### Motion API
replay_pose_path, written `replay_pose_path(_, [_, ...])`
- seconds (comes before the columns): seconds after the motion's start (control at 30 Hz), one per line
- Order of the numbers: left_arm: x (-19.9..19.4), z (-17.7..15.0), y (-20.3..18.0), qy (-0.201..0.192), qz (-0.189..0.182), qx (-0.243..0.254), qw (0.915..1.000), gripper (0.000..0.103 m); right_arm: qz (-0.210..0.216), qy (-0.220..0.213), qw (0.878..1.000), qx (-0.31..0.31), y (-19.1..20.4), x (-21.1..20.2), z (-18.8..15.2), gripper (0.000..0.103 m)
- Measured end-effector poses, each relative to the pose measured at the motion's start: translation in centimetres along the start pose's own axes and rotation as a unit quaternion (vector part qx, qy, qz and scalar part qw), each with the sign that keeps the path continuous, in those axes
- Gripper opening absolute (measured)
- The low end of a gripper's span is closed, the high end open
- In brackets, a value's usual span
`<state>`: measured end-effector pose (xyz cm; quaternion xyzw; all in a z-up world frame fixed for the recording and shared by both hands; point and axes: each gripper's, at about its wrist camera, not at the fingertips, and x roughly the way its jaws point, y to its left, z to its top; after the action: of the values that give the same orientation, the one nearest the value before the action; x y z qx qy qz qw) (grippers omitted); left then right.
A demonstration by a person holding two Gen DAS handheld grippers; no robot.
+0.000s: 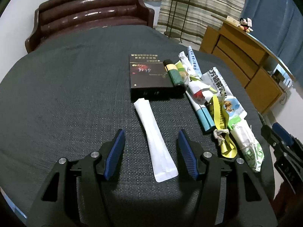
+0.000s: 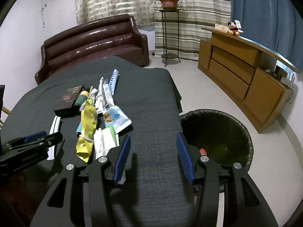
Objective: Collect trash
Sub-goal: 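Return to the table and grasp the white strip with the left gripper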
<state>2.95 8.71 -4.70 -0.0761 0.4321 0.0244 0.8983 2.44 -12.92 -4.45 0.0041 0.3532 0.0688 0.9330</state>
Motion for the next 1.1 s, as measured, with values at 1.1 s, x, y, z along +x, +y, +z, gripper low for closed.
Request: replay_pose_path(1.1, [-2.1, -0.8, 1.7, -0.016, -0.021, 0.041, 0.9988, 0.014, 0.037, 0.007, 0.999, -0.029, 3.6, -0.7, -0.9, 0.050])
